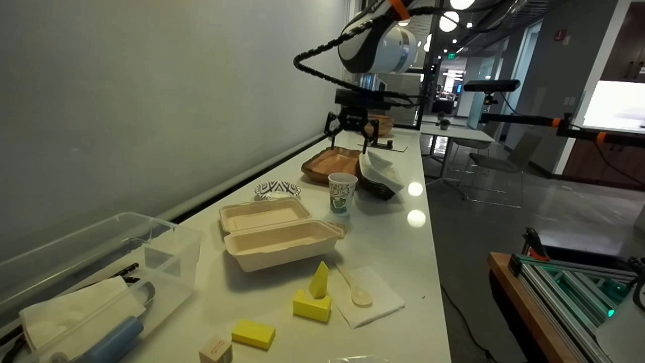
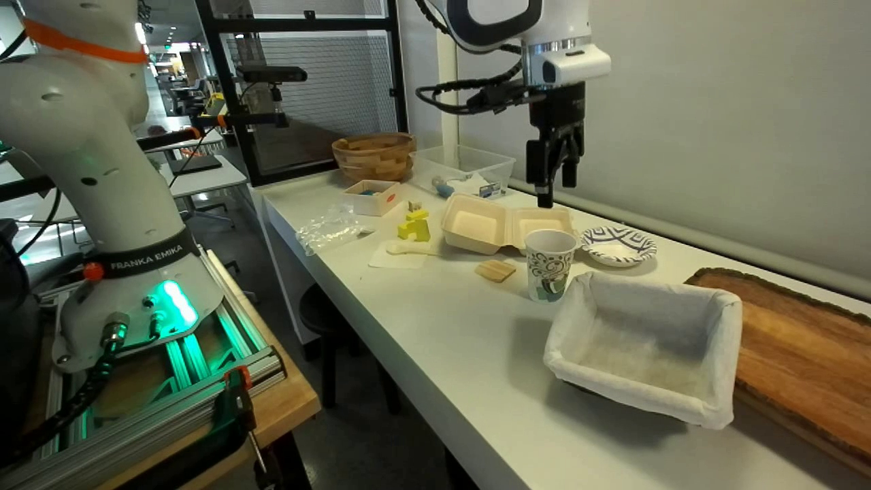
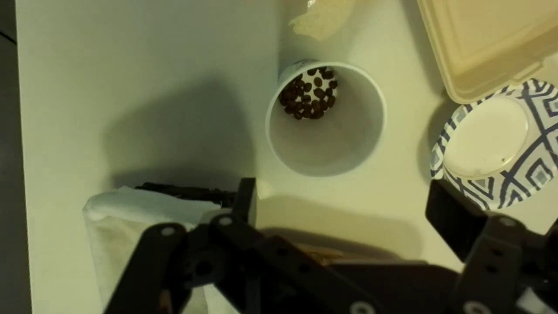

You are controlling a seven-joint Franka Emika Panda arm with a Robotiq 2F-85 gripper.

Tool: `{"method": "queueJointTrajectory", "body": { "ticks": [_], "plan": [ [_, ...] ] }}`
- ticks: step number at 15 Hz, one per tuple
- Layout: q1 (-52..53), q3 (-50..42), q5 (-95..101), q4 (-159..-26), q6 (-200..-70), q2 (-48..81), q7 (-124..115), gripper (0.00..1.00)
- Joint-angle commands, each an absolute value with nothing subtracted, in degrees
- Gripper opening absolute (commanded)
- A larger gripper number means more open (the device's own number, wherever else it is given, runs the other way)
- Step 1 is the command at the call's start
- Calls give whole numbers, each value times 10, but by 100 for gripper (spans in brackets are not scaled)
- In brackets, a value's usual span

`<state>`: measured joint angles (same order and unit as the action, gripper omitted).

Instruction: Pick up the cup, and then pour its contents into the styrofoam pack

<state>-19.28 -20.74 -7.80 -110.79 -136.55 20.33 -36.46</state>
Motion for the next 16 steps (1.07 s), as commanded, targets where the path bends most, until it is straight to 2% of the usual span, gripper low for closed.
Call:
{"method": "queueJointTrajectory", "body": {
  "ticks": [1,13,16],
  "plan": [
    [-205,-191,-155,-1113,-1399,238,-363,100],
    [-206,-175,-204,-1100,-1461,293,-353,98],
    [-209,-172,-213,-1094,-1466,304,-346,83]
  ]
}}
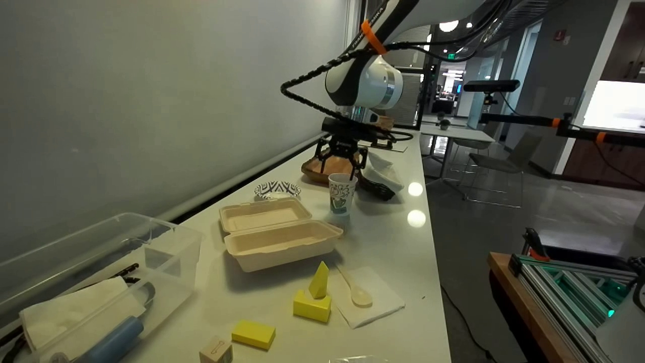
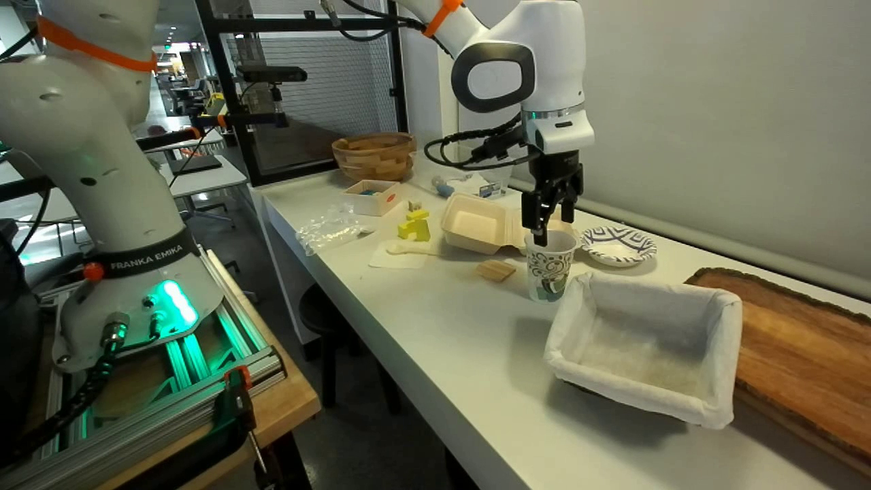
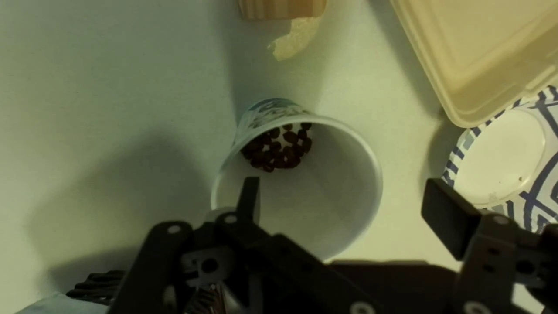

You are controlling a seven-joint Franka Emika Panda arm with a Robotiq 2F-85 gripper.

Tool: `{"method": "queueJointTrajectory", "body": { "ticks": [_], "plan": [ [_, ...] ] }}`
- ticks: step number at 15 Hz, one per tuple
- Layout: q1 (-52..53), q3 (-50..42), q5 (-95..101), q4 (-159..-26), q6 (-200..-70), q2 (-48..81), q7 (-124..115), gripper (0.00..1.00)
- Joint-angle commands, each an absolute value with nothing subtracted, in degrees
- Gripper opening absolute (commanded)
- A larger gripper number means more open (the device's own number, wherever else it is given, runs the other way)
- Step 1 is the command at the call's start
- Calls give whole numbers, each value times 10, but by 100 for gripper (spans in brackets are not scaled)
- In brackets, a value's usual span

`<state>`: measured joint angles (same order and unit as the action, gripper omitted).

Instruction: Pick up the cup, and then pour its contents into the styrofoam pack

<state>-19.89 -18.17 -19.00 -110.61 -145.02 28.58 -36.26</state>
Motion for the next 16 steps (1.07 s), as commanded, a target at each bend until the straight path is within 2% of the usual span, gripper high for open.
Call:
{"method": "queueJointTrajectory", "body": {
  "ticks": [1,3,5,6,10,16],
  "plan": [
    [-211,-170,-215,-1091,-1468,308,-342,77],
    [-213,-169,-218,-1081,-1470,317,-339,54],
    [-215,-170,-217,-1074,-1471,324,-337,42],
    [-215,-170,-216,-1071,-1473,327,-336,28],
    [-194,-192,-186,-1078,-1460,319,-358,0],
    [-130,-240,-100,-1132,-1453,249,-397,1]
  ]
}}
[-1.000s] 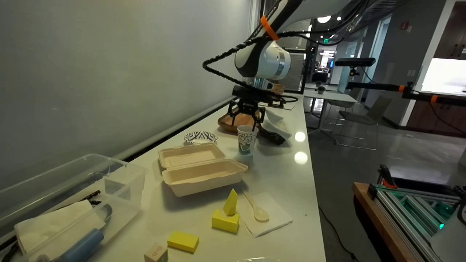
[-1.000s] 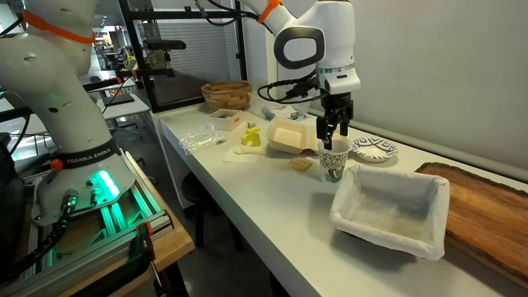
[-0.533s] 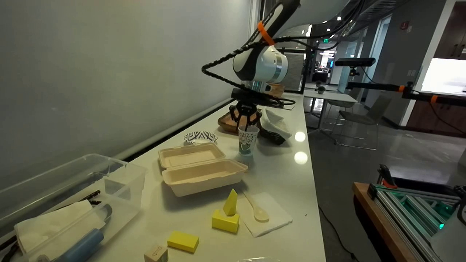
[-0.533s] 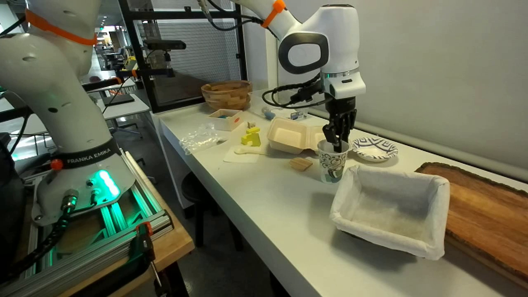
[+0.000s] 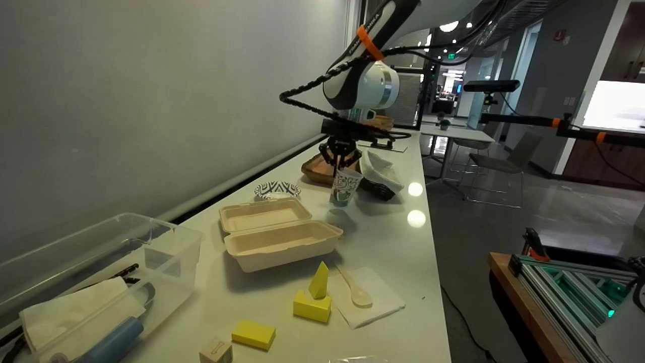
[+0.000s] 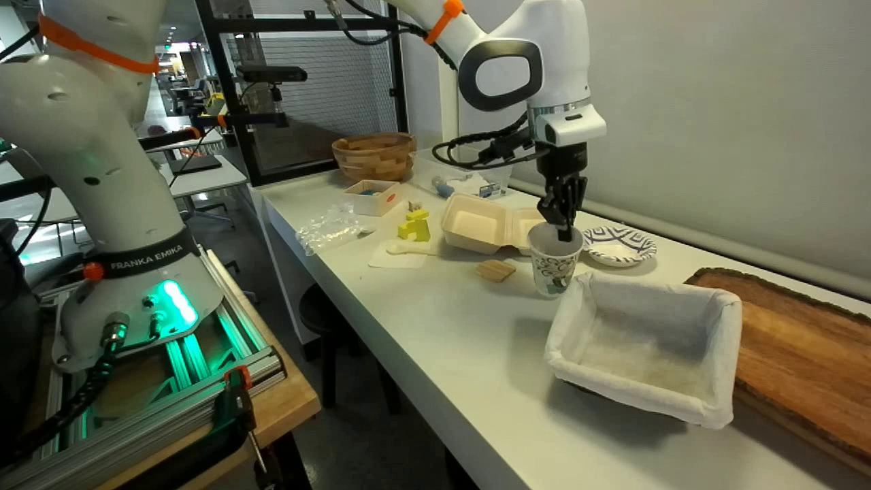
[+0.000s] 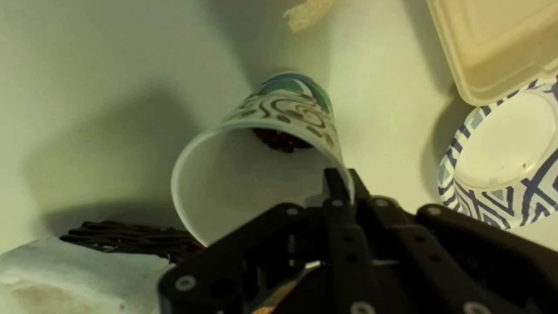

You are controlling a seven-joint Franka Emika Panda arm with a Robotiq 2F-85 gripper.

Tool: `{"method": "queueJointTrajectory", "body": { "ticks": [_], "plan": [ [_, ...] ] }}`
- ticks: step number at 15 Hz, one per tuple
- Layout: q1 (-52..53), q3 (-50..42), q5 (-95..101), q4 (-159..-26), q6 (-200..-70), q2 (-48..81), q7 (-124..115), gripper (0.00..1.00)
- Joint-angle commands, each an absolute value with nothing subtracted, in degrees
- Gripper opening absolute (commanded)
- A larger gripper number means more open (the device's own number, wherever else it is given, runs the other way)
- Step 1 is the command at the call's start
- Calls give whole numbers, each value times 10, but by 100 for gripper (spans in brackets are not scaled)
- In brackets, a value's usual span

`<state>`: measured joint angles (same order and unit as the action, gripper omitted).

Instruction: Pick up the cup, and then pour its contents into the styrofoam pack

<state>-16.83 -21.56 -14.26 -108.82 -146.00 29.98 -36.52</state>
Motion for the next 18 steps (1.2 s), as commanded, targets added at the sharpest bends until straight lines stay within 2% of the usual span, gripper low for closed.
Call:
{"method": "queueJointTrajectory", "body": {
  "ticks": [1,5,10,11,17,18],
  "plan": [
    [-123,-238,-90,-1147,-1454,229,-394,1],
    [-136,-168,-142,-1215,-1446,136,-287,1],
    [-136,-109,-262,-1269,-1364,58,-186,1],
    [-130,-125,-219,-1233,-1391,99,-230,4],
    [-130,-114,-245,-1256,-1371,69,-202,4],
    [-135,-117,-255,-1251,-1376,78,-194,1]
  ]
}}
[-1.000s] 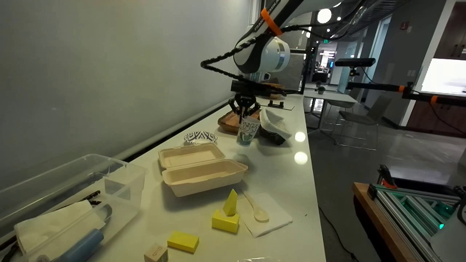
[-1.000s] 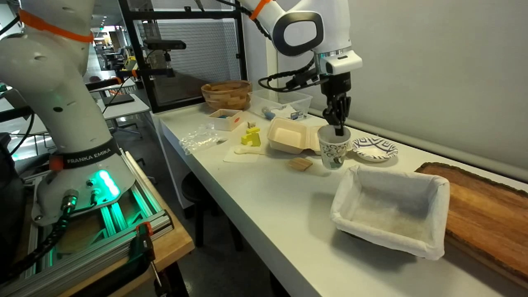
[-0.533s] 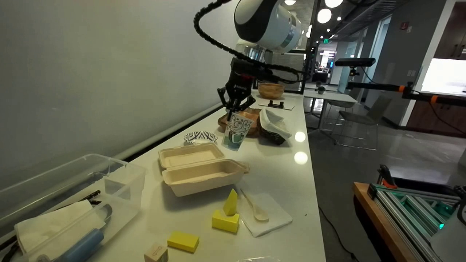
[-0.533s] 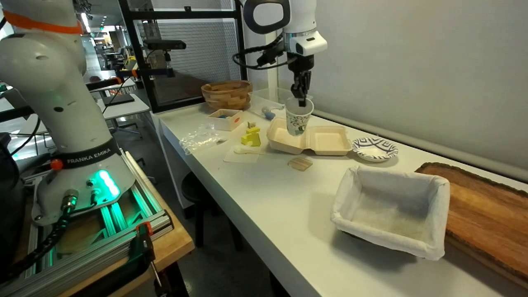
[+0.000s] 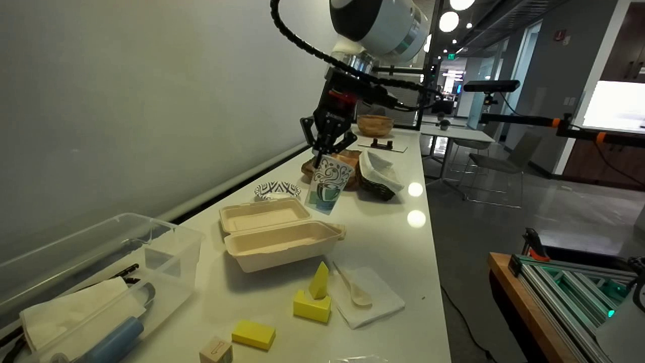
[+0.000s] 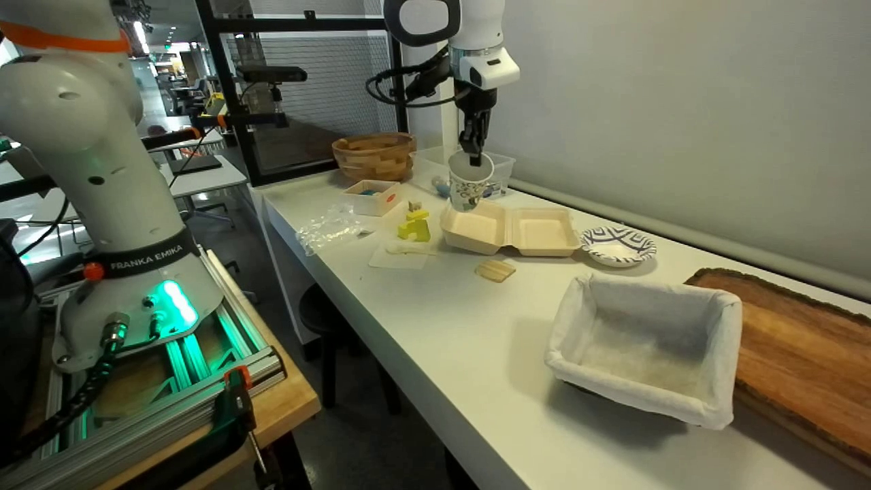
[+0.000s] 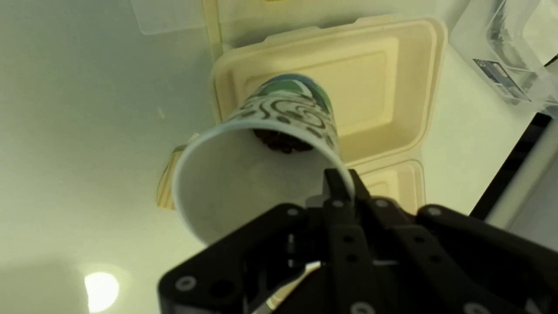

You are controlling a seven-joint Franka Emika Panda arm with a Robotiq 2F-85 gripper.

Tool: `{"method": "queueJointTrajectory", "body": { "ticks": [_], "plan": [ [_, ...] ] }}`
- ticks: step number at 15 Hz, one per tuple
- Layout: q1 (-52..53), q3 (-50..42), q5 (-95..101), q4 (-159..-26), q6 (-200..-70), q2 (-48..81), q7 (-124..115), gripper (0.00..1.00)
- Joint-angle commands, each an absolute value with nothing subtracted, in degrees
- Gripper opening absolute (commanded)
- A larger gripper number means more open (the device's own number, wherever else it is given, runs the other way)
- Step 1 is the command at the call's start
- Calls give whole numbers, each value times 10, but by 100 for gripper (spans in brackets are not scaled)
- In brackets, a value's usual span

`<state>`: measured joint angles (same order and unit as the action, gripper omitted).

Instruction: Pick up the cup, and then pour its contents into the styrofoam pack

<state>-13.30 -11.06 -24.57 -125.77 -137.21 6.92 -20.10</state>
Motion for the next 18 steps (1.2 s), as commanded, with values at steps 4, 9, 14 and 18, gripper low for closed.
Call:
{"method": "queueJointTrajectory", "body": {
  "ticks": [4,9,14,18],
  "plan": [
    [-141,-93,-395,-1233,-1391,122,-104,1],
    [-139,-57,-572,-1191,-1408,177,37,1],
    [-141,-34,-732,-1143,-1402,207,148,1],
    [-136,-40,-855,-1143,-1406,199,225,1]
  ]
}}
